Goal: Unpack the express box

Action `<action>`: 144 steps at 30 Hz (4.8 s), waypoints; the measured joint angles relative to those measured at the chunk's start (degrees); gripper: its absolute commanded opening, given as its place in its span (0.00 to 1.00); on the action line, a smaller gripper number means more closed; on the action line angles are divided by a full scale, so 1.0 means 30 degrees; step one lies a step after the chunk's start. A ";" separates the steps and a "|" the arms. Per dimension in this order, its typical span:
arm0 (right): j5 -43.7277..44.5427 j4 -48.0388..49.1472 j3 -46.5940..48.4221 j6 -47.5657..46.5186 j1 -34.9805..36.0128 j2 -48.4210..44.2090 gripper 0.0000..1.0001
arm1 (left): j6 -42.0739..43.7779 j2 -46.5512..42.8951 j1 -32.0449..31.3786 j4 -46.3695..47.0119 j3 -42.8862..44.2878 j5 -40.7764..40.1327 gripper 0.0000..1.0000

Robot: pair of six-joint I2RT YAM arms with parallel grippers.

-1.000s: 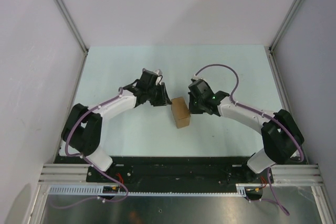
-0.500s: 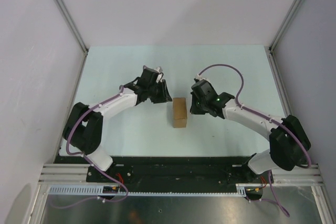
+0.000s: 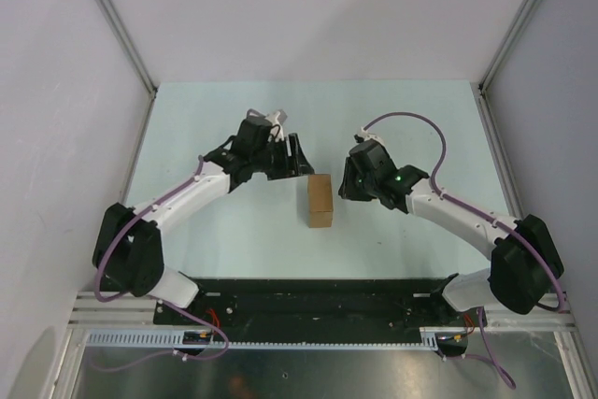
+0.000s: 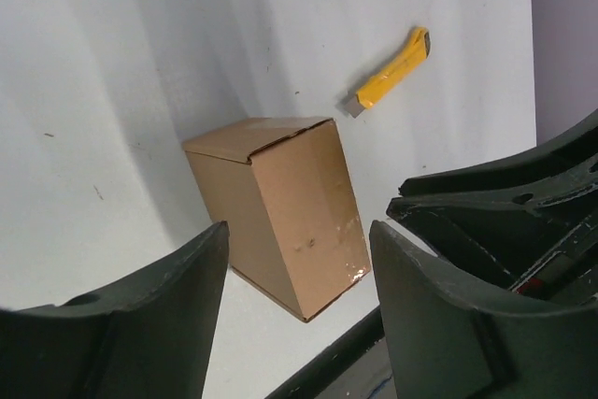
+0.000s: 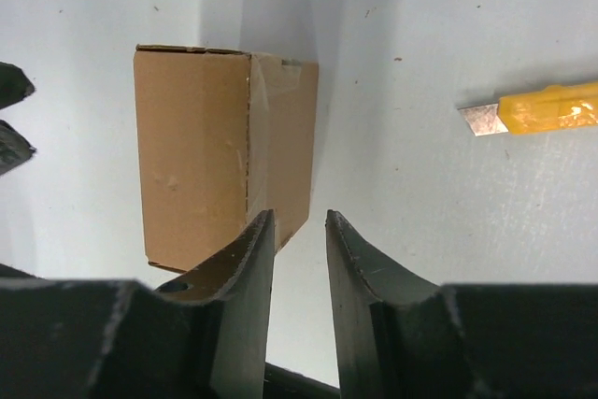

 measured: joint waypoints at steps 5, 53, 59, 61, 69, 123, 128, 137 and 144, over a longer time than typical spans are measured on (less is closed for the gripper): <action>-0.0721 0.0335 -0.0168 -0.0015 -0.0299 0.0007 0.33 | -0.0015 0.0583 -0.0044 0.0000 -0.0124 0.0998 0.64; -0.3439 0.3694 -0.0182 -0.1581 0.0809 0.2630 0.22 | 0.2652 -0.0095 0.0809 -0.4430 -0.2637 -0.5668 0.31; -0.3177 0.4503 0.0393 -0.2229 0.1829 0.3147 0.22 | 0.1668 -0.1384 0.1297 -0.4532 -0.3322 -0.5406 0.46; -0.3053 0.4794 0.0831 -0.2324 0.2033 0.3723 0.24 | 0.1290 -0.1690 0.1304 -0.4408 -0.3526 -0.4779 0.49; -0.2171 0.5005 0.2550 -0.2769 0.2601 0.6433 0.26 | 0.0117 -0.2004 0.1304 -0.2514 -0.5020 -0.2200 0.49; 0.1712 0.2892 0.5202 -0.4561 0.5085 0.8160 0.52 | 0.0561 -0.1872 0.2208 -0.0022 -0.6135 -0.0160 0.32; 0.2535 0.2798 0.5610 -0.4947 0.5479 0.8597 0.57 | 0.0554 -0.2186 0.2317 -0.0015 -0.6105 -0.0204 0.33; 0.3257 0.2565 0.5931 -0.5180 0.5741 0.8918 0.51 | 0.0488 -0.2200 0.2499 -0.0029 -0.6105 -0.0481 0.30; 0.3570 0.2514 0.6105 -0.5180 0.5734 0.9129 0.46 | 0.0488 -0.1698 0.2506 -0.0022 -0.6105 -0.0481 0.31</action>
